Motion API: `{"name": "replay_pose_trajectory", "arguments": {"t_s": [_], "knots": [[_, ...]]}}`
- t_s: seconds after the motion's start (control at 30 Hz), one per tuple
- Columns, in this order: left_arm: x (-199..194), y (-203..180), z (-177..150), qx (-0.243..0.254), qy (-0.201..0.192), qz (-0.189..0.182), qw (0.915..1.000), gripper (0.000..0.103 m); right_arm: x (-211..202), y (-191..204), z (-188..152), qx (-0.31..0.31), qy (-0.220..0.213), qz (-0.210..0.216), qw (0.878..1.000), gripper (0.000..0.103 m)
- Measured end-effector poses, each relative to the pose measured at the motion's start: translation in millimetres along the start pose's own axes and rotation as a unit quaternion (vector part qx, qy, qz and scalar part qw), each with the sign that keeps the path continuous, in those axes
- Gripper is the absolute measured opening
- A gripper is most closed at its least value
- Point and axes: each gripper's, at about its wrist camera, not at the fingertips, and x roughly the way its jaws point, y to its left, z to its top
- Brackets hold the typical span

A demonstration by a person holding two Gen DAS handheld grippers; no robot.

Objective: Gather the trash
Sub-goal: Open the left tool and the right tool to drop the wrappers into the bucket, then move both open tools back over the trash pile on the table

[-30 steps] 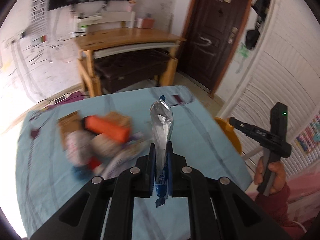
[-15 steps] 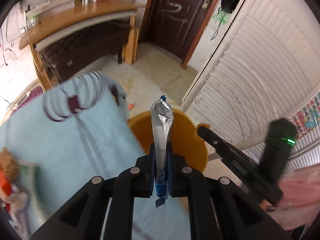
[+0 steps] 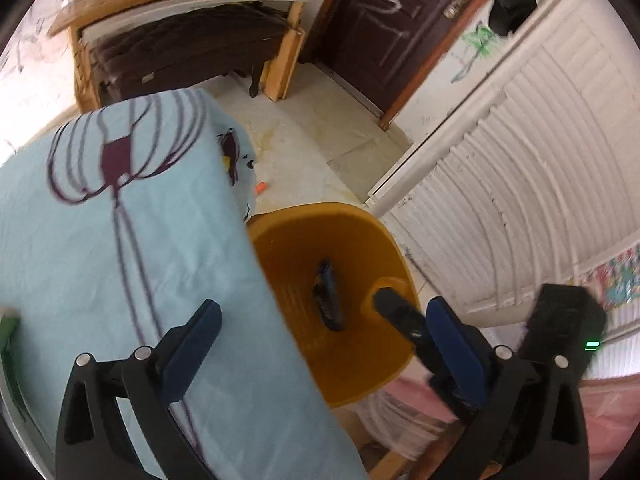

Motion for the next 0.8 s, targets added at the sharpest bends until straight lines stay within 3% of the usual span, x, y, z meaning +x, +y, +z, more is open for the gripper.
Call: {"name": "replay_pose_trajectory", "arguments": {"t_s": [0.13, 0.17, 0.2, 0.27, 0.43, 0.57, 0.63, 0.73, 0.8], "knots": [[-23.8, 17.6, -12.8, -0.027, -0.011, -0.025, 0.9993, 0.097, 13.1, 7.5, -5.2, -0.034, 0.02, -0.062, 0.997, 0.012], [-27.7, 18.7, -15.6, -0.029, -0.013, -0.027, 0.9992, 0.097, 16.5, 9.1, -6.8, -0.039, 0.025, -0.07, 0.996, 0.029], [-35.1, 21.8, -20.6, -0.031, -0.015, -0.029, 0.999, 0.097, 18.8, 10.1, -7.7, -0.042, 0.028, -0.076, 0.996, 0.054], [-47.0, 28.6, -27.6, -0.031, -0.025, -0.032, 0.9987, 0.097, 20.1, 10.7, -9.3, -0.04, 0.022, -0.082, 0.996, 0.084], [-96.7, 53.4, -46.7, -0.031, -0.065, -0.036, 0.9967, 0.097, 20.0, 9.1, -10.4, -0.031, 0.028, -0.078, 0.996, 0.085], [-143.7, 82.6, -59.1, -0.033, -0.122, -0.02, 0.9918, 0.097, 13.2, 11.9, -8.2, -0.023, 0.022, -0.077, 0.996, 0.086], [-174.5, 101.3, -67.0, -0.033, -0.169, 0.007, 0.9851, 0.097, -0.6, 20.9, -6.1, -0.025, -0.001, -0.061, 0.998, 0.086], [-220.0, 133.2, -82.9, -0.041, -0.237, 0.083, 0.9671, 0.097, -18.5, 44.3, -2.9, -0.046, -0.035, -0.048, 0.997, 0.089], [-237.9, 152.0, -89.6, -0.053, -0.253, 0.109, 0.96, 0.097, -27.9, 66.3, -3.5, -0.068, -0.05, -0.03, 0.996, 0.093]]}}
